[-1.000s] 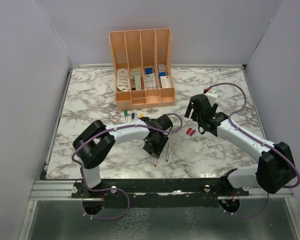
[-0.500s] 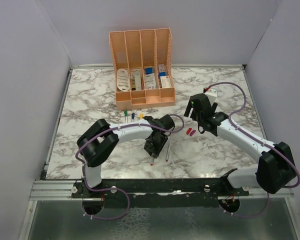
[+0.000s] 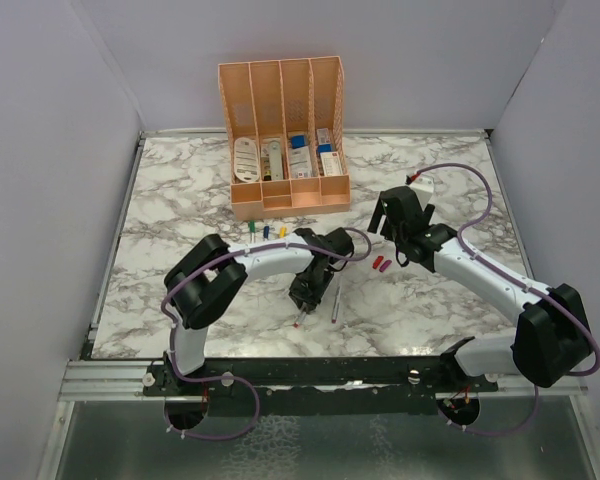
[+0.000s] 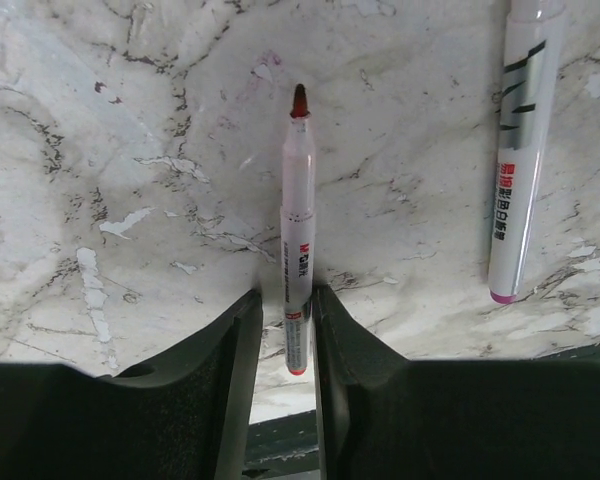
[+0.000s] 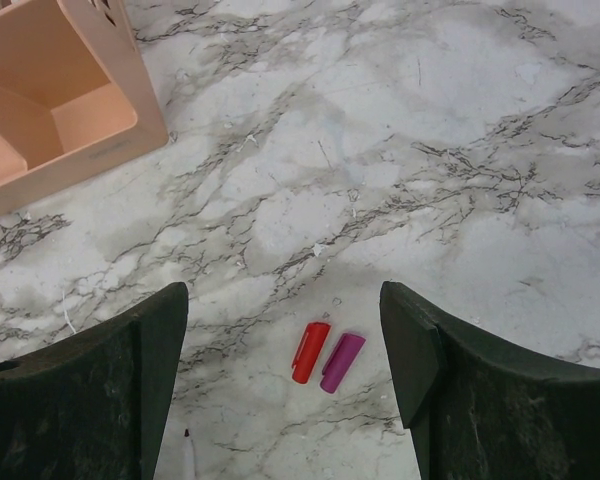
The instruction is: Insert the pens into the pen caps
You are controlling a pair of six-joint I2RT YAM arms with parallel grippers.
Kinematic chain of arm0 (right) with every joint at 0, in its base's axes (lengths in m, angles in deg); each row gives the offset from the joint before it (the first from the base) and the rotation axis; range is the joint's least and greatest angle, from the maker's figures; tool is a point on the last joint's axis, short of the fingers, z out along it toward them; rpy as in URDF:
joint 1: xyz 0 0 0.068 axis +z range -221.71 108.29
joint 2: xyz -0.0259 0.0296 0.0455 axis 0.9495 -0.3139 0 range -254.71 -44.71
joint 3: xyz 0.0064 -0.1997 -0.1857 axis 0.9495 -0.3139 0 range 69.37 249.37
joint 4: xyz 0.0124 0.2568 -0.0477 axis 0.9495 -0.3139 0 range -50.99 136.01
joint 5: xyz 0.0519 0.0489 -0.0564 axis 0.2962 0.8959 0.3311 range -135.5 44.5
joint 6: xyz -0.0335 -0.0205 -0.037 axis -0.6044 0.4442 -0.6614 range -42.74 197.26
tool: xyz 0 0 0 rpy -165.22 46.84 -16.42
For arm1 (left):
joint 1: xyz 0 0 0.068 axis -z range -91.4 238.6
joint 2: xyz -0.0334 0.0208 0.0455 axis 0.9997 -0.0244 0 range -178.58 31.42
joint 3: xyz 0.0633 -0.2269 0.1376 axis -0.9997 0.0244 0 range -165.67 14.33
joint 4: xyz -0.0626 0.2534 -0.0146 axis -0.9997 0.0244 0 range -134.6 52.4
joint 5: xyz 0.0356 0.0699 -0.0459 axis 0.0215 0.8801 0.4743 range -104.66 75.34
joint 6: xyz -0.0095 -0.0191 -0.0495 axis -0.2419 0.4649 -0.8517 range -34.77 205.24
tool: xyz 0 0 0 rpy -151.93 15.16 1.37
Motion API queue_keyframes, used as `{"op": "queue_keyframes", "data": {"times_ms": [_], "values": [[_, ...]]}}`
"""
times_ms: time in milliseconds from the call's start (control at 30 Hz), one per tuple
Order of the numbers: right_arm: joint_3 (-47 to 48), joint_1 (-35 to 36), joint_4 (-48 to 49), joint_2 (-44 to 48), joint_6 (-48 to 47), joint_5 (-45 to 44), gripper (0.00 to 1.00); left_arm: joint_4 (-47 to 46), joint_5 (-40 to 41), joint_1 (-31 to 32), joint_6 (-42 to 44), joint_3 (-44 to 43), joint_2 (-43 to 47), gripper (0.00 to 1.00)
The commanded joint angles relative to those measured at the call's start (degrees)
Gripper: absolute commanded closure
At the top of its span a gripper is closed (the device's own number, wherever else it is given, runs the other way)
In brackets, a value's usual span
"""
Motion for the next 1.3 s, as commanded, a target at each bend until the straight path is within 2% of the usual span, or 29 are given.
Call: {"op": "queue_keyframes", "data": {"times_ms": [0,233,333,400,700,933,1100,1267], "values": [[1.4,-0.3,1.9,-0.3,0.1,0.7,0.24,-5.3,14.0,-2.6,1.5,4.2,-8.3,0.73],[1.2,-0.3,2.1,-0.2,0.2,1.1,0.24,-6.5,16.9,-4.0,1.5,3.0,-10.7,0.79],[1.2,-0.3,2.3,-0.2,0.1,1.2,0.24,-7.7,16.8,-4.1,1.4,3.5,-11.2,0.94],[1.2,-0.3,2.4,-0.3,0.1,1.3,0.24,-8.7,16.6,-4.1,1.3,4.1,-11.4,1.0],[1.8,-0.3,0.2,-3.7,0.0,1.9,0.27,-11.0,20.1,-4.9,0.9,5.4,-7.8,1.0],[3.4,-0.3,-7.0,-9.8,2.6,4.2,0.31,-13.7,20.9,-7.2,2.6,4.4,1.6,1.0],[3.2,-0.3,-8.1,-10.9,5.3,6.9,0.34,-14.0,21.1,-9.0,2.9,3.4,7.8,1.0],[3.5,-0.2,-8.0,-12.4,5.7,8.9,0.42,-15.9,22.0,-9.8,4.2,4.1,15.4,1.0]]}}
